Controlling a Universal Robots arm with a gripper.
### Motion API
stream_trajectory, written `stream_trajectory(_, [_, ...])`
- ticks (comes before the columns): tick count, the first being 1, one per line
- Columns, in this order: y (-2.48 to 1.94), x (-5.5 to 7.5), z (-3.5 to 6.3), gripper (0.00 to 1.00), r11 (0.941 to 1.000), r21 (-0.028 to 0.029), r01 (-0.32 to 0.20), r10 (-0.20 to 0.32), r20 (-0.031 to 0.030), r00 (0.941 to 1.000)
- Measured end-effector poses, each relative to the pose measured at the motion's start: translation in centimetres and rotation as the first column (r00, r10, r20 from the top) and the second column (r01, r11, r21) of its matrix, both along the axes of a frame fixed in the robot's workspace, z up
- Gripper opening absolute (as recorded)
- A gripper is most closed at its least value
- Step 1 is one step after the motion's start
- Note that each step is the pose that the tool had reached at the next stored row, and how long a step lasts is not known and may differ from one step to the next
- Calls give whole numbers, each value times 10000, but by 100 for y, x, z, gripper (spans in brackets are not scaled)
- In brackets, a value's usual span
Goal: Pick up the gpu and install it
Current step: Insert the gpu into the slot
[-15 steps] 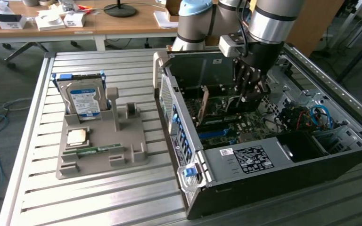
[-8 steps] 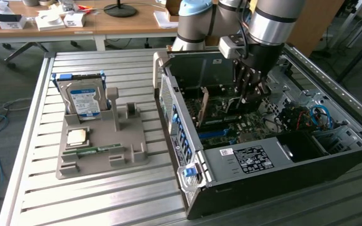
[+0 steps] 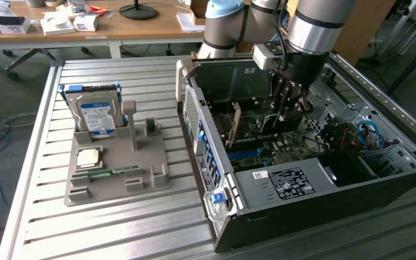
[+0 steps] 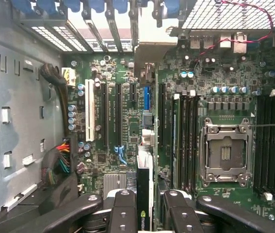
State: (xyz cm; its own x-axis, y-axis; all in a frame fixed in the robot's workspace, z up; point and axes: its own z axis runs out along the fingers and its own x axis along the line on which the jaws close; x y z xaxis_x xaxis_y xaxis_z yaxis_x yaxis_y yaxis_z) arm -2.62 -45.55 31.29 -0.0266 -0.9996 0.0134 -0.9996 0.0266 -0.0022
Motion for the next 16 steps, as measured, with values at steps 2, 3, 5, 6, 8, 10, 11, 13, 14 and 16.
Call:
stream_trajectory(2, [0, -1, -9, 26, 10000, 1, -1, 1, 0, 10000])
stream_trajectory(3, [0, -4, -16, 26, 10000, 1, 0, 0, 0, 10000])
stream_trajectory(5, [0, -9, -31, 26, 10000, 0, -1, 1, 0, 10000])
stream_trajectory(6, [0, -9, -34, 26, 10000, -1, -2, 2, -1, 10000])
stream_trajectory(8, [0, -10, -34, 26, 10000, -4, -1, 1, -1, 10000])
stream_trajectory(10, [0, -15, -36, 26, 10000, 0, 2, -2, -1, 10000])
stream_trajectory(11, [0, -26, -38, 26, 10000, 1, 3, -3, 1, 10000])
stream_trajectory(13, [0, -54, -41, 26, 10000, 9, 0, 0, 12, 10000])
stream_trajectory(14, [0, -62, -41, 26, 10000, 12, 0, 0, 14, 10000])
stream_trajectory(16, [0, -63, -41, 26, 10000, 12, 0, 0, 15, 10000])
